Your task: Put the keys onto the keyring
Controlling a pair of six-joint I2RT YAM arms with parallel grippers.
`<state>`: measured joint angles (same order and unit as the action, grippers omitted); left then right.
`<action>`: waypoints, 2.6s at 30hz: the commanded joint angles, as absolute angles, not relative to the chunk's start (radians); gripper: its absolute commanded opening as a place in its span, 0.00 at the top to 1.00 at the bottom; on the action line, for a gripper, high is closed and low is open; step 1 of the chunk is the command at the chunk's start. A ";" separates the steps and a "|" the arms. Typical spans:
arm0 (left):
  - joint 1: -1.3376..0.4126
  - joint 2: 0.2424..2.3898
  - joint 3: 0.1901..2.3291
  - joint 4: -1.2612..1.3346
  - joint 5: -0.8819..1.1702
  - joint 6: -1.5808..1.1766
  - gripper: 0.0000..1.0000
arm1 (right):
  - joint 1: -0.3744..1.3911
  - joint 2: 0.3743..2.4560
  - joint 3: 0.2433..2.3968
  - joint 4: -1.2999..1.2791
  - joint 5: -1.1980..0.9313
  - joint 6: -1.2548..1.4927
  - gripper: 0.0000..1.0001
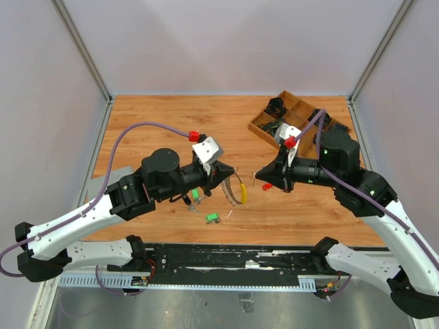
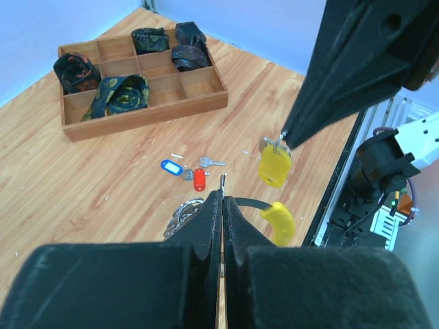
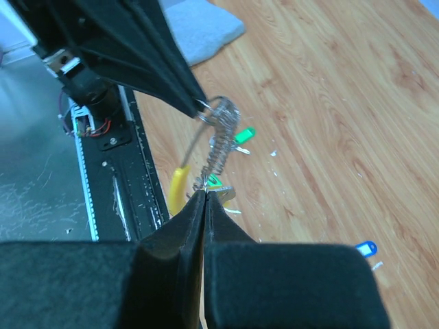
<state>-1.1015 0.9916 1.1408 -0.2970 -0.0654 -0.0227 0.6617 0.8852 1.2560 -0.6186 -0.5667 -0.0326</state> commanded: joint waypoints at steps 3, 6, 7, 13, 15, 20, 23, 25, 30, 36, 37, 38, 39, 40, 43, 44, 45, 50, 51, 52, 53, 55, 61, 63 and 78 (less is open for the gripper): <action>-1.109 0.958 1.148 -0.203 -0.049 -0.013 0.99 | 0.772 0.926 1.316 -0.589 -0.501 -0.049 0.99; -1.108 0.940 1.132 -0.193 -0.044 -0.015 1.00 | 0.775 0.937 1.324 -0.546 -0.503 -0.024 0.99; -1.108 0.937 1.131 -0.194 -0.042 -0.016 1.00 | 0.775 0.939 1.325 -0.533 -0.501 -0.016 0.99; -1.108 0.918 1.110 -0.175 -0.018 -0.024 1.00 | 0.774 0.956 1.319 -0.471 -0.511 0.036 0.99; -1.108 0.912 1.101 -0.163 -0.010 -0.028 0.99 | 0.775 0.961 1.314 -0.445 -0.527 0.055 0.99; -1.108 0.899 1.078 -0.130 -0.011 -0.044 1.00 | 0.774 0.958 1.305 -0.382 -0.568 0.095 0.99; -1.108 0.888 1.066 -0.110 -0.023 -0.055 1.00 | 0.775 0.957 1.308 -0.376 -0.582 0.104 1.00; -1.108 0.880 1.062 -0.105 -0.029 -0.058 1.00 | 0.774 0.955 1.305 -0.374 -0.591 0.106 0.99; -1.108 0.873 1.058 -0.102 -0.040 -0.062 1.00 | 0.774 0.948 1.294 -0.358 -0.621 0.116 0.99; -1.109 0.873 1.061 -0.103 -0.040 -0.061 0.99 | 0.774 0.952 1.295 -0.353 -0.637 0.124 0.99; -1.109 0.873 1.062 -0.104 -0.040 -0.061 0.99 | 0.774 0.956 1.295 -0.351 -0.646 0.127 0.99; -1.109 0.875 1.064 -0.104 -0.040 -0.061 0.99 | 0.774 0.958 1.297 -0.349 -0.653 0.128 0.99; -1.108 0.876 1.065 -0.106 -0.040 -0.060 0.99 | 0.773 0.961 1.297 -0.345 -0.658 0.131 0.99; -1.108 0.876 1.067 -0.109 -0.040 -0.060 1.00 | 0.774 0.963 1.296 -0.341 -0.660 0.133 0.99; -1.108 0.874 1.069 -0.112 -0.040 -0.063 0.99 | 0.774 0.964 1.291 -0.327 -0.664 0.140 1.00; -1.108 0.873 1.067 -0.112 -0.040 -0.065 0.99 | 0.774 0.963 1.288 -0.322 -0.667 0.144 0.99; -1.109 0.874 1.066 -0.113 -0.039 -0.066 1.00 | 0.774 0.962 1.284 -0.317 -0.668 0.149 0.99; -1.108 0.874 1.066 -0.114 -0.033 -0.066 1.00 | 0.774 0.962 1.272 -0.308 -0.658 0.158 0.99; -1.108 0.876 1.064 -0.113 -0.032 -0.065 0.99 | 0.774 0.961 1.271 -0.311 -0.653 0.158 0.99; -1.108 0.875 1.065 -0.112 -0.030 -0.064 0.99 | 0.775 0.962 1.270 -0.313 -0.642 0.158 0.99; -1.108 0.875 1.064 -0.112 -0.029 -0.063 0.99 | 0.774 0.962 1.269 -0.316 -0.632 0.159 0.99; -1.108 0.875 1.062 -0.106 -0.028 -0.063 1.00 | 0.775 0.962 1.269 -0.319 -0.619 0.160 0.99; -1.108 0.873 1.061 -0.098 -0.022 -0.060 0.99 | 0.775 0.963 1.267 -0.318 -0.595 0.170 0.99; -1.109 0.871 1.062 -0.097 -0.020 -0.059 0.99 | 0.774 0.963 1.269 -0.323 -0.585 0.171 0.99; -1.109 0.867 1.056 -0.093 -0.017 -0.066 1.00 | 0.775 0.974 1.254 -0.319 -0.627 0.189 1.00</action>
<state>-1.1019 0.8814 1.0580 -0.1509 -0.0246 -0.0578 0.7593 0.9749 1.2640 -0.3443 -0.6064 0.1734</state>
